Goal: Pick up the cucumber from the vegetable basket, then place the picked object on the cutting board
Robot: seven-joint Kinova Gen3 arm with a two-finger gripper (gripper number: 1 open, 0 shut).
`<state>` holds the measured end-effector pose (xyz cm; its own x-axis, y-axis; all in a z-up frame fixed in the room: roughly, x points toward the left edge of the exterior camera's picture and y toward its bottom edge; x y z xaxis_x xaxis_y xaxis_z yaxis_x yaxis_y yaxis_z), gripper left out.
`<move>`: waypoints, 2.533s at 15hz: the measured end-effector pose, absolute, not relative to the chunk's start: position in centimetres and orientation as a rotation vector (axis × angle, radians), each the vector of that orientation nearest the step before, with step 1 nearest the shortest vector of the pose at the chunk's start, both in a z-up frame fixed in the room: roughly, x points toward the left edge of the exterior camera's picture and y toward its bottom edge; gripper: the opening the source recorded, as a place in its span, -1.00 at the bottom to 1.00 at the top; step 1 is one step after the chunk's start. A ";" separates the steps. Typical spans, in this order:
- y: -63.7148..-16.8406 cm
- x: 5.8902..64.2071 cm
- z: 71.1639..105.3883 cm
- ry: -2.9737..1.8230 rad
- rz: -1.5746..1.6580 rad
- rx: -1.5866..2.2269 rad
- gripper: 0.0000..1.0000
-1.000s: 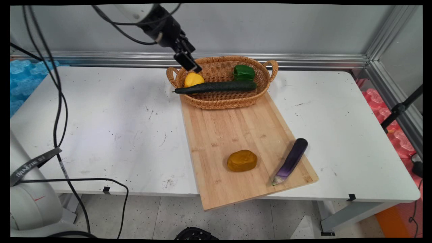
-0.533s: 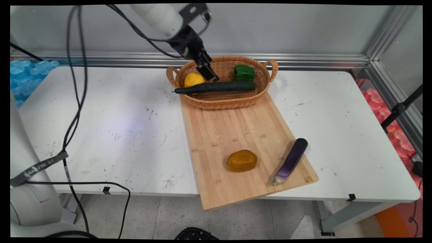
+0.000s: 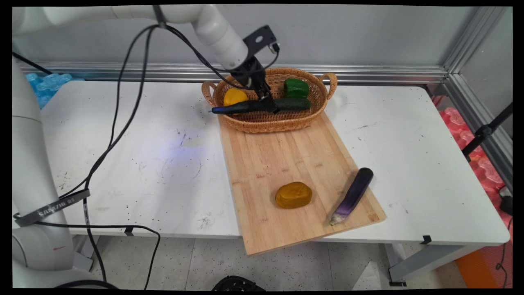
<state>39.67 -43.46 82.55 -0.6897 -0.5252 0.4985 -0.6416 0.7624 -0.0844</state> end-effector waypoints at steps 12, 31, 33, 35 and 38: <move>-44.7 38.8 80.8 -2.528 0.364 0.887 -1.00; -32.3 40.6 94.7 -2.467 0.363 0.830 -1.00; -30.8 40.0 94.6 -2.454 0.339 0.835 -1.00; -29.8 39.4 93.9 -2.441 0.320 0.839 -1.00; -29.0 38.5 92.4 -2.432 0.302 0.838 -1.00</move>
<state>38.48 -28.97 92.35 -0.6579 -0.5014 0.5620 -0.6236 0.7811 -0.0331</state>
